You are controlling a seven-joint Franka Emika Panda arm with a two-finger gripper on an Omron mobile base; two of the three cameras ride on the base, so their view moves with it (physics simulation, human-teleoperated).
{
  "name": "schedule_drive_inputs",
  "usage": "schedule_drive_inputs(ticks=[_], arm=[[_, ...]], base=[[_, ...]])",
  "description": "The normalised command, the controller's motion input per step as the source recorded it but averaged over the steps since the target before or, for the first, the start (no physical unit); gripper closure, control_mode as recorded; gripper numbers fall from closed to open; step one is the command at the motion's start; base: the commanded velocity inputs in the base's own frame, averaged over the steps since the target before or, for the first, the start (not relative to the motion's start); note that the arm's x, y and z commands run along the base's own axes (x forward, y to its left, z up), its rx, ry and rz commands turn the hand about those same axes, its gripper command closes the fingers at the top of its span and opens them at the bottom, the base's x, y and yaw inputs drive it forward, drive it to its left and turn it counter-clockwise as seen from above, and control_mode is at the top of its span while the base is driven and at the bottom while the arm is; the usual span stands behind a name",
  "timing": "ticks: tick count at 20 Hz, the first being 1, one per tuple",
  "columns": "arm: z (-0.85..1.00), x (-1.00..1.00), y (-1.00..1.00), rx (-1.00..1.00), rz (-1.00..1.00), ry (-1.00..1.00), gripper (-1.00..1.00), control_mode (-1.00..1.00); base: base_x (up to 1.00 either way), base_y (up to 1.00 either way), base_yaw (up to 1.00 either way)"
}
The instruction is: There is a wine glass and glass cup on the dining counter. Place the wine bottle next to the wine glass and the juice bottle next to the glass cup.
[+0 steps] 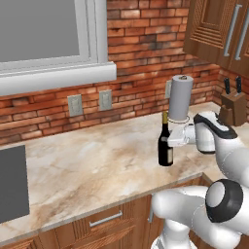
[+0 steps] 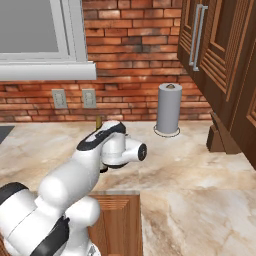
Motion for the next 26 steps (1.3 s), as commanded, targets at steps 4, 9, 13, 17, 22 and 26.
schedule_drive_inputs(ticks=[4, 9, 13, 17, 22, 26], arm=[[0.42, -0.28, 0.15, -0.01, 0.0, 0.0, 1.0, -1.0], [0.36, -0.27, 0.15, -0.01, 0.0, 0.0, 1.0, -1.0], [0.28, -0.29, 0.15, -0.01, 0.0, -0.03, 1.0, -1.0], [0.26, -0.34, 0.15, -0.03, 0.06, -0.11, 1.0, -1.0], [0.29, -0.32, 0.1, -0.04, 0.12, -0.18, 1.0, -1.0], [0.28, -0.22, 0.09, -0.07, 0.09, -0.16, 1.0, -1.0]], base=[[0.0, 0.0, 0.0], [0.0, 0.0, 0.0], [0.0, 0.0, 0.0], [0.0, 0.0, 0.0], [0.0, 0.0, 0.0], [0.0, 0.0, 0.0]])
